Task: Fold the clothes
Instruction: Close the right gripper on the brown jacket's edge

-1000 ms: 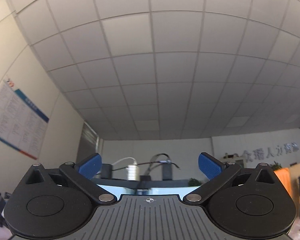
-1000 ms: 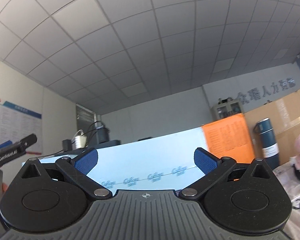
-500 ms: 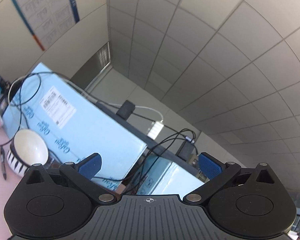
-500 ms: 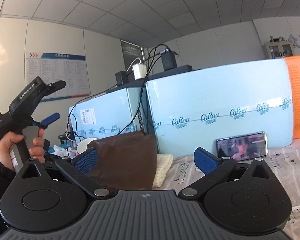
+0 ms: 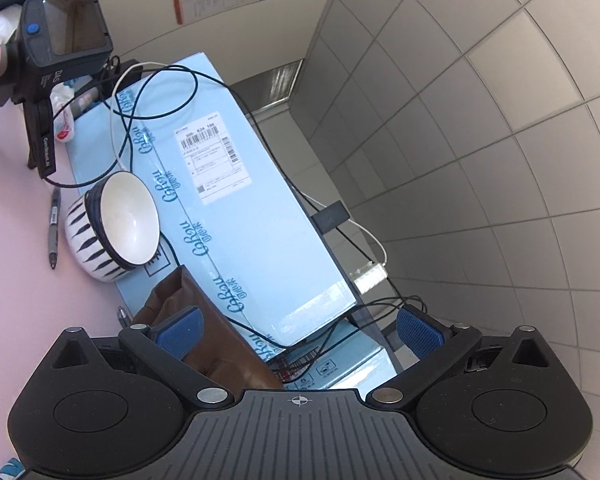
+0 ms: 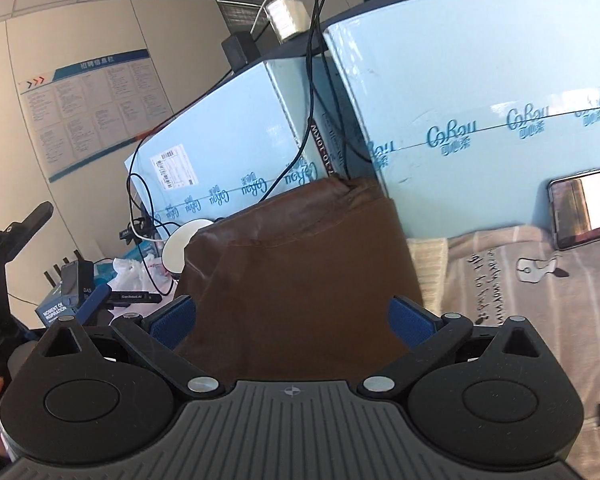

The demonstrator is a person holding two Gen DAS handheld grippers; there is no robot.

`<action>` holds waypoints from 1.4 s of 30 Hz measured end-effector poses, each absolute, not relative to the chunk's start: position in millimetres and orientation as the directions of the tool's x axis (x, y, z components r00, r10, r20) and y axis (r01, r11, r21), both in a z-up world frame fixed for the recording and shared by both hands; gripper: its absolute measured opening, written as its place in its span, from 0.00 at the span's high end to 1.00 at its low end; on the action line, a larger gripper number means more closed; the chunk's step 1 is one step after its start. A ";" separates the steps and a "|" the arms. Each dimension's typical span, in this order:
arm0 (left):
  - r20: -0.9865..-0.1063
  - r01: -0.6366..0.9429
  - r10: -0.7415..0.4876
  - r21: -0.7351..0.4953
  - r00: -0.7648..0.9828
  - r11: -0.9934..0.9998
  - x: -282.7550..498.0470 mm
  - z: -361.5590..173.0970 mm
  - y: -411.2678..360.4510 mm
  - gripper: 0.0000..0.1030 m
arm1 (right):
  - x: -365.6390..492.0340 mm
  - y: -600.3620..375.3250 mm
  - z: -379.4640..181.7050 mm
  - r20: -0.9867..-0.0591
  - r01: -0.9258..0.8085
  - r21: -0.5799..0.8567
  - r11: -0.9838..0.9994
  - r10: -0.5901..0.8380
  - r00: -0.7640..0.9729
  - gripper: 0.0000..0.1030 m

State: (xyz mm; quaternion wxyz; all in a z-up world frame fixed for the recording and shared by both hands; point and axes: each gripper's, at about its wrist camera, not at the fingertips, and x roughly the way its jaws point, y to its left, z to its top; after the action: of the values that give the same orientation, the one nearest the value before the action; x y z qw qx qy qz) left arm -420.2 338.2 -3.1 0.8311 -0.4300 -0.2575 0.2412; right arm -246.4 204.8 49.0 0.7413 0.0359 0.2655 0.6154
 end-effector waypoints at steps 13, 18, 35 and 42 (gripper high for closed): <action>0.213 -0.154 0.662 -0.879 0.718 0.451 -427.3 -12.6 344.7 0.00 | -307.3 301.4 25.1 -0.497 -0.898 0.248 0.362 0.844 0.203 0.00; 0.220 -0.147 0.666 -0.882 0.713 0.449 -429.1 -13.1 345.1 0.00 | -327.4 311.2 11.4 -0.478 -0.905 0.095 0.416 0.816 0.325 0.00; 0.189 -0.180 0.681 -0.884 0.708 0.432 -427.4 -16.5 348.1 0.00 | -304.6 258.9 9.3 -0.406 -0.883 0.170 0.438 0.848 0.342 0.46; 0.126 -0.213 0.645 -0.882 0.753 0.420 -414.5 -21.7 357.1 0.00 | -287.8 241.4 9.5 -0.377 -0.842 0.204 0.499 0.834 0.403 0.59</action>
State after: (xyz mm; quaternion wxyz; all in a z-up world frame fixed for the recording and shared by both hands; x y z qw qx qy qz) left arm -414.5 357.1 -21.7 0.8106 -0.4686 -0.2306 0.2648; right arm -287.8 241.4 9.5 0.8374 -0.0095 0.2197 0.5004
